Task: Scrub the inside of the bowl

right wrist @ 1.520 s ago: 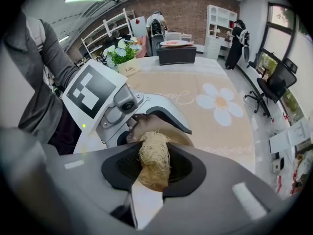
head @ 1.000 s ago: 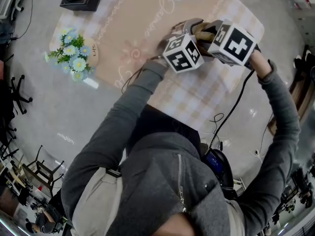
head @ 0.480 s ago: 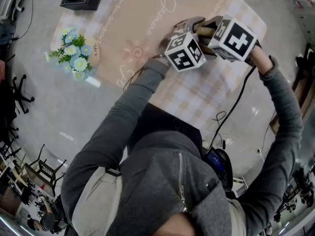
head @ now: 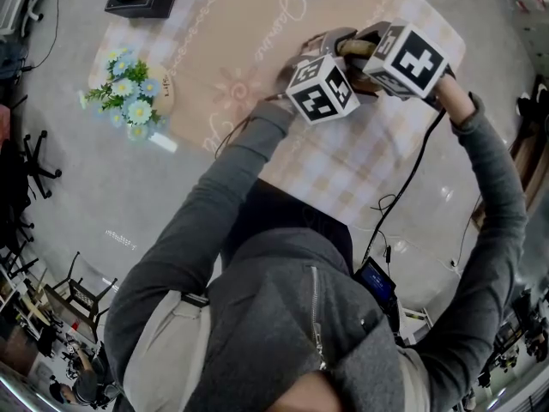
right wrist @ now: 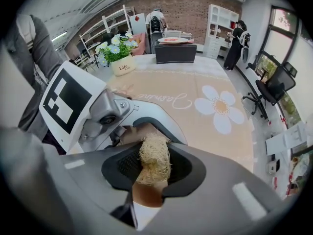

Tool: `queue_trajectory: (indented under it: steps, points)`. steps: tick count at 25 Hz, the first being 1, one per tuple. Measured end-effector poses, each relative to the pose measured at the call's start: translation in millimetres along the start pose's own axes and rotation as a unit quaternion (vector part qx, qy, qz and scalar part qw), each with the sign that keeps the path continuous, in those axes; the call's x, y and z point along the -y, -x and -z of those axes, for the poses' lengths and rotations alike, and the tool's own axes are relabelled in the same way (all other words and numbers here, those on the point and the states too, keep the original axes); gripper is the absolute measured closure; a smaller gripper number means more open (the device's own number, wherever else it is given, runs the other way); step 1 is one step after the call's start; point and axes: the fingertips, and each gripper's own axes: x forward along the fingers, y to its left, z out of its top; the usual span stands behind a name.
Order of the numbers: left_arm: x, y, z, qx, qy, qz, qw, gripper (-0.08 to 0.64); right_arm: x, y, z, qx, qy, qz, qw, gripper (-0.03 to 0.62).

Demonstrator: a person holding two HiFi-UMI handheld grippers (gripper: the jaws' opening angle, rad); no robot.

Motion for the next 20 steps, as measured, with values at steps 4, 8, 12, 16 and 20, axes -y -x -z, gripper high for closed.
queue_trajectory:
  steps: [4,8,12,16,20]
  points:
    - [-0.2,0.1,0.9,0.000,0.000,0.000,1.0000,-0.020,3.5,-1.2,0.0,0.002,-0.001,0.008,1.000,0.485]
    - [-0.4,-0.1,0.9,0.000,0.001,0.001,1.0000,-0.020,6.8,-1.0,-0.1,0.006,-0.002,0.016,1.000,0.485]
    - [-0.1,-0.4,0.8,-0.001,0.001,0.001,1.0000,-0.021,10.0,-0.7,1.5,0.009,-0.006,0.020,1.000,0.485]
    - [-0.6,-0.5,1.1,-0.001,0.002,0.001,1.0000,-0.021,11.5,-0.9,1.6,0.012,-0.003,0.022,1.000,0.484]
    - [0.0,-0.4,1.7,-0.001,0.002,0.003,1.0000,-0.021,12.9,-0.9,3.3,0.010,0.011,0.035,0.999,0.485]
